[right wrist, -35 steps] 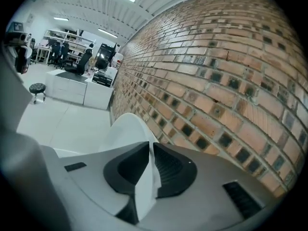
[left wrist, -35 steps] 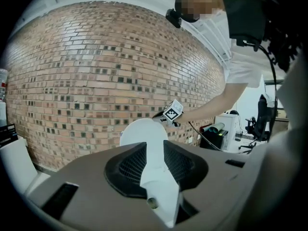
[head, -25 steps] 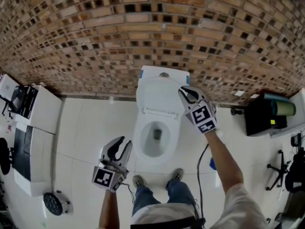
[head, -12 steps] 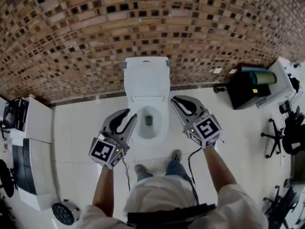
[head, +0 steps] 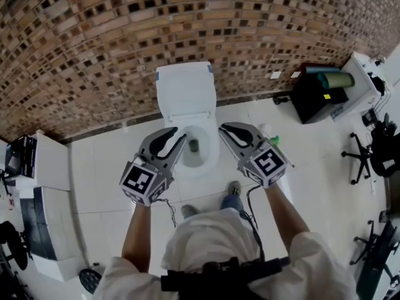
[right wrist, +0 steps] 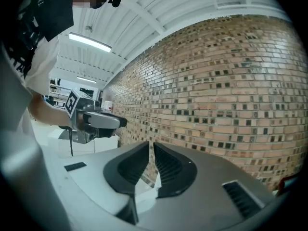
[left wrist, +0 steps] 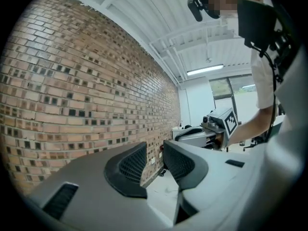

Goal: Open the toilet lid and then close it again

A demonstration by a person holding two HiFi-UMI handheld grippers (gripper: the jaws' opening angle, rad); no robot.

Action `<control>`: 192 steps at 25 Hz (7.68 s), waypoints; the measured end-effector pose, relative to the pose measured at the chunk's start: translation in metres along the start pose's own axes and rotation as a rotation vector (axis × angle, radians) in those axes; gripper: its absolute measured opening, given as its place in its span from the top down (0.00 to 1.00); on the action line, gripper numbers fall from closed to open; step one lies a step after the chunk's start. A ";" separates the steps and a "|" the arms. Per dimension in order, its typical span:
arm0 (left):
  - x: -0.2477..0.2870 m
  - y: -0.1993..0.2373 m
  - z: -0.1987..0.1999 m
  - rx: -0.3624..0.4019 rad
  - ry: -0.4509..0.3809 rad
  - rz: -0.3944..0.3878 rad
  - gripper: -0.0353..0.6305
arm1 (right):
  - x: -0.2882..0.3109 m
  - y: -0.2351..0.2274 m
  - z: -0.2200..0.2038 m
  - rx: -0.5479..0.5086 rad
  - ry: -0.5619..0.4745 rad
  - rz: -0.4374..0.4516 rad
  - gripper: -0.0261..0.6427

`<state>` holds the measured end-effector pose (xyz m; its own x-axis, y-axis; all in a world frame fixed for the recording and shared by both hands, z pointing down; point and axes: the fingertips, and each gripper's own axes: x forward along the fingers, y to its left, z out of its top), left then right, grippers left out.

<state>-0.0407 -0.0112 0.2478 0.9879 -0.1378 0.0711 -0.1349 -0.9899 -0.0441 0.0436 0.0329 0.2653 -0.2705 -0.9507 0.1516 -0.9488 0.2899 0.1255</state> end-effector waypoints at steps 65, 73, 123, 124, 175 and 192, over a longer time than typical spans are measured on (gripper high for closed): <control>0.131 0.046 -0.041 -0.102 0.072 0.491 0.79 | 0.210 -0.264 -0.112 -0.192 0.541 0.701 0.54; 0.135 0.072 -0.072 -0.103 0.130 0.503 0.79 | 0.321 -0.266 -0.175 -0.145 0.732 0.735 0.50; -0.060 -0.005 -0.215 -0.246 0.110 0.557 0.79 | 0.095 0.128 -0.524 -1.031 0.639 0.451 0.54; -0.061 -0.005 -0.214 -0.248 0.109 0.562 0.79 | 0.093 0.131 -0.518 -0.999 0.635 0.458 0.54; 0.035 -0.041 0.001 -0.101 0.019 0.445 0.79 | -0.022 -0.071 0.001 0.112 0.001 0.427 0.67; 0.069 0.036 -0.002 -0.118 0.021 0.417 0.79 | -0.001 -0.112 -0.005 0.182 -0.071 0.379 0.67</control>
<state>0.0225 -0.0567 0.2526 0.8452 -0.5264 0.0922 -0.5314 -0.8461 0.0411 0.1512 0.0022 0.2555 -0.6106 -0.7873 0.0849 -0.7914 0.6028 -0.1018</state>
